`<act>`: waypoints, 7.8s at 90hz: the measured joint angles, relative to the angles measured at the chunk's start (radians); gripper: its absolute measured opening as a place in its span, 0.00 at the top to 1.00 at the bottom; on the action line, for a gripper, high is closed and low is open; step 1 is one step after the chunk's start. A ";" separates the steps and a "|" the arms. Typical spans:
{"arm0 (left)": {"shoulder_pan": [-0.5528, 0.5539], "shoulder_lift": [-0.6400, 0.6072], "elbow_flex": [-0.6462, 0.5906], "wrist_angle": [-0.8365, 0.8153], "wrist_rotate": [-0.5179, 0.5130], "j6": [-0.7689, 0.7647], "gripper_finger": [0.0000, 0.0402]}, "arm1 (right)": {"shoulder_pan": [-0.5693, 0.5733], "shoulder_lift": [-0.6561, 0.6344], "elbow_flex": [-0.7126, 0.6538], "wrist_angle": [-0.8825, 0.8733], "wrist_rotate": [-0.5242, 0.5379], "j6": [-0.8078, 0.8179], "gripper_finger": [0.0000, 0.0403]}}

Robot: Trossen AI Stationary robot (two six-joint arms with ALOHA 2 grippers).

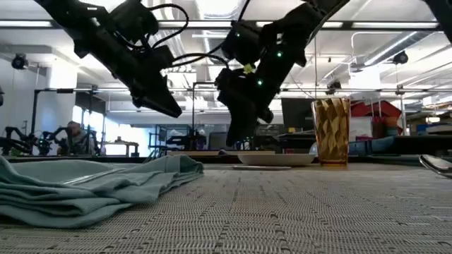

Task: Set table place
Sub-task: Put the silver knife on the gray placemat, to the left of the silver spoon

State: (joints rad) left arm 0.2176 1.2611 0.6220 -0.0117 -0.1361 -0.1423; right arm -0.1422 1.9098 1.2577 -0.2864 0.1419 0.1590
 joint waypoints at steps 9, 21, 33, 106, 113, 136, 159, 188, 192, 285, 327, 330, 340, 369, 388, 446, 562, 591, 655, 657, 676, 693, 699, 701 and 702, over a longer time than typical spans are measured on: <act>0.000 0.062 0.000 0.053 0.023 0.023 0.72 | 0.001 -0.003 -0.024 0.009 -0.002 0.037 1.00; 0.012 0.166 0.026 0.086 0.025 0.054 0.72 | 0.001 -0.003 -0.060 0.006 -0.043 0.096 1.00; 0.031 0.284 0.125 0.060 0.025 0.118 0.72 | 0.017 -0.010 -0.097 0.006 -0.072 0.131 1.00; 0.075 0.533 0.329 -0.219 0.135 0.132 0.72 | 0.048 -0.014 -0.167 0.031 -0.009 0.089 1.00; 0.072 0.526 0.328 -0.232 0.160 0.107 0.72 | 0.043 -0.013 -0.168 0.051 0.016 0.088 1.00; 0.065 0.478 0.321 -0.267 0.187 0.097 0.72 | 0.025 -0.009 -0.168 0.135 0.082 0.063 1.00; 0.065 0.441 0.322 -0.306 0.149 0.103 0.72 | 0.022 -0.015 -0.167 0.131 0.053 0.088 1.00; 0.077 0.466 0.289 -0.244 0.127 0.133 0.72 | 0.013 -0.024 -0.188 0.049 0.003 0.243 1.00; 0.077 0.472 0.285 -0.239 0.127 0.133 0.72 | 0.008 -0.019 -0.191 0.062 0.010 0.245 1.00; 0.065 0.476 0.266 -0.206 0.229 0.036 0.72 | -0.084 0.101 -0.165 0.474 0.116 0.175 1.00; 0.061 0.396 0.263 -0.152 0.303 0.095 0.72 | -0.076 0.012 -0.152 0.364 0.030 0.170 1.00; 0.061 0.405 0.263 -0.139 0.303 0.103 0.72 | -0.076 0.012 -0.154 0.358 0.030 0.176 1.00; 0.062 0.436 0.246 -0.111 0.285 0.110 0.72 | -0.075 0.027 -0.163 0.350 0.030 0.201 1.00; 0.063 0.461 0.189 -0.028 0.276 0.063 0.72 | -0.067 0.114 -0.155 0.410 0.033 0.234 1.00; 0.063 0.461 0.185 -0.015 0.276 0.054 0.72 | -0.077 0.152 -0.084 0.409 0.034 0.186 1.00; 0.066 0.391 0.182 0.004 0.230 0.085 0.72 | -0.087 0.173 0.084 0.207 -0.011 0.099 1.00; 0.023 0.455 0.062 0.304 0.212 0.186 0.79 | -0.004 -0.024 -0.331 0.554 -0.140 0.325 1.00; 0.022 0.446 0.065 0.302 0.210 0.178 0.81 | -0.004 -0.024 -0.331 0.564 -0.141 0.362 1.00; 0.125 0.502 0.130 0.298 0.041 0.291 0.81 | 0.006 0.152 -0.088 0.397 -0.140 0.256 1.00; 0.126 0.502 0.130 0.296 0.041 0.291 0.81 | 0.006 0.152 -0.087 0.390 -0.140 0.245 1.00; 0.126 0.497 0.134 0.193 0.044 0.279 0.81 | 0.004 0.134 -0.083 0.309 -0.140 0.178 1.00; 0.121 0.472 0.134 0.091 0.050 0.218 0.81 | -0.002 0.125 -0.079 0.288 -0.142 0.128 1.00; 0.119 0.444 0.128 0.088 0.058 0.212 0.81 | -0.002 0.125 -0.077 0.287 -0.142 0.120 1.00; 0.119 0.435 0.128 0.090 0.062 0.212 0.81 | -0.002 0.125 -0.076 0.286 -0.142 0.120 1.00; 0.118 0.431 0.128 0.095 0.065 0.212 0.81 | -0.002 0.125 -0.075 0.286 -0.142 0.120 1.00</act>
State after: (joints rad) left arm 0.3361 1.6917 0.7497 0.0837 -0.0715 0.0701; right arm -0.1440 2.0350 1.1823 -0.0008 -0.0003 0.2790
